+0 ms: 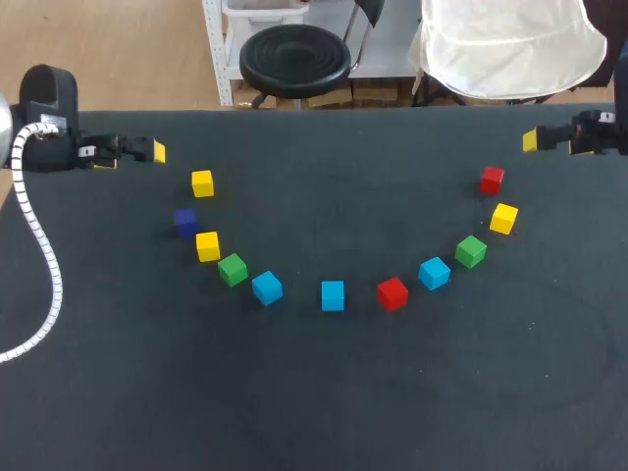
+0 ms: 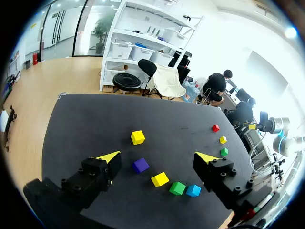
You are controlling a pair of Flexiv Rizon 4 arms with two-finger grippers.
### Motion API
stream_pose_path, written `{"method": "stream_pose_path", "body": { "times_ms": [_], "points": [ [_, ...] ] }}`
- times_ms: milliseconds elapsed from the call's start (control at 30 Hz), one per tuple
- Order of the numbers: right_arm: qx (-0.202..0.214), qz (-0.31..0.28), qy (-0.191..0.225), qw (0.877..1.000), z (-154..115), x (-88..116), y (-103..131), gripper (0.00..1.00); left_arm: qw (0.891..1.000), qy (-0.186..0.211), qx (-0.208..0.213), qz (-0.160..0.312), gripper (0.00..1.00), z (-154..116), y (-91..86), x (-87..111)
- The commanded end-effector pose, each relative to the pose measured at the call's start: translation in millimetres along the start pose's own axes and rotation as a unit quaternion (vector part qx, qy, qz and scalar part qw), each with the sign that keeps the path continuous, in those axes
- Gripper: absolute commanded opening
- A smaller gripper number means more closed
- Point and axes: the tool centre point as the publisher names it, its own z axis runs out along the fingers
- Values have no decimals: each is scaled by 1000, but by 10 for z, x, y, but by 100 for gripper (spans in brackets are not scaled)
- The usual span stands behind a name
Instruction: Place the blue cubes, place green cubes on the blue cubes, place the yellow cubes on the green cubes, then place the red cubes on the yellow cubes, and place purple cube on the red cubes.
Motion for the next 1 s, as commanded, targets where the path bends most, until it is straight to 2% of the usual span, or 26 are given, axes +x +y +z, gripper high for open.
{"method": "stream_pose_path", "body": {
  "times_ms": [33, 533, 567, 633, 733, 800, 900, 1000],
  "points": [
    [2, 0, 0, 1000, -2, 5, 6, 100, 1000, 1, -2, -1, 100, -5, -11, -2],
    [2, 0, 0, 1000, -2, 5, 6, 100, 1000, 1, -2, -1, 100, -5, -11, -2],
    [2, 0, 0, 1000, -2, 5, 6, 100, 1000, -5, 6, 17, 100, 11, -55, -15],
    [2, 0, 0, 1000, -2, 5, 6, 100, 997, -20, 50, 53, 100, 21, -147, -59],
    [2, 0, 0, 1000, -2, 5, 6, 100, 985, -43, 90, 139, 100, 12, -294, -124],
    [2, 0, 0, 1000, -2, 5, 6, 100, 977, -45, 110, 177, 100, 1, -373, -160],
    [2, 0, 0, 1000, -2, 5, 6, 100, 958, -42, 159, 235, 100, -21, -443, -172],
    [2, 0, 0, 1000, -2, 5, 6, 100, 928, -5, 212, 305, 100, -48, -528, -104]
  ]
}}
